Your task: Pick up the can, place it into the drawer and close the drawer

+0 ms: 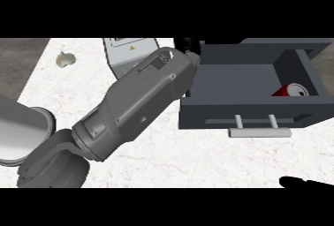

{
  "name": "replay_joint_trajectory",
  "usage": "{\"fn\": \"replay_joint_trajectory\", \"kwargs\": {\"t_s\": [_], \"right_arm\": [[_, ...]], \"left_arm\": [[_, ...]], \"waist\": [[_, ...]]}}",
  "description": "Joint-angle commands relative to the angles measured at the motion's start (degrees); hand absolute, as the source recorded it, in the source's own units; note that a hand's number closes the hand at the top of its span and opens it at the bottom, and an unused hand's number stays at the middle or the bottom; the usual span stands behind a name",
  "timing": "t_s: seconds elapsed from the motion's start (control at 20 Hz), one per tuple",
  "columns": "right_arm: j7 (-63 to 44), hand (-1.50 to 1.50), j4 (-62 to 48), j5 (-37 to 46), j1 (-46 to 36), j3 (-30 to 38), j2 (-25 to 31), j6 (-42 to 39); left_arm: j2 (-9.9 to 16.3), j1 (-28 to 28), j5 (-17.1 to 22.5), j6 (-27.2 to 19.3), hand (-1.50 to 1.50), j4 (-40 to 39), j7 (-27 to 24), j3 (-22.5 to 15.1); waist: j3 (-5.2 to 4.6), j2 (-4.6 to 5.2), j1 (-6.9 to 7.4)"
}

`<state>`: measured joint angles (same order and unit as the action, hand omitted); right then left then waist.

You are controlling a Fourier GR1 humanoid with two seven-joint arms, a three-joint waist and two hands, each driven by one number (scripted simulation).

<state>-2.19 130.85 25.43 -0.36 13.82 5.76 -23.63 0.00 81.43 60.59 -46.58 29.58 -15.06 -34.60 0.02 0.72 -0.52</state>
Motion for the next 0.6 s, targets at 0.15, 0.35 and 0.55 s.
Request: {"fn": "replay_joint_trajectory", "kwargs": {"t_s": [0.15,0.35,0.55], "right_arm": [[4.32,-1.5,-15.2,16.6,-10.32,-8.64,-0.45,9.49],[2.54,-1.5,-21.36,22.65,-16.8,-11.42,1.73,10.2],[6.88,-1.5,-33.24,28.16,-20.01,-13.88,2.78,14.14]], "left_arm": [[1.75,-0.92,-2.0,0.96,-1.5,0.3,1.89,0.94],[1.97,-2.63,-3.71,-1.93,-1.5,4.19,3.79,-0.11],[5.52,-2.12,-4.93,0.29,-1.5,3.93,5.75,0.24]], "waist": [[0.0,-0.33,1.31],[-0.04,-0.71,2.01],[-0.01,-0.47,2.05]]}}
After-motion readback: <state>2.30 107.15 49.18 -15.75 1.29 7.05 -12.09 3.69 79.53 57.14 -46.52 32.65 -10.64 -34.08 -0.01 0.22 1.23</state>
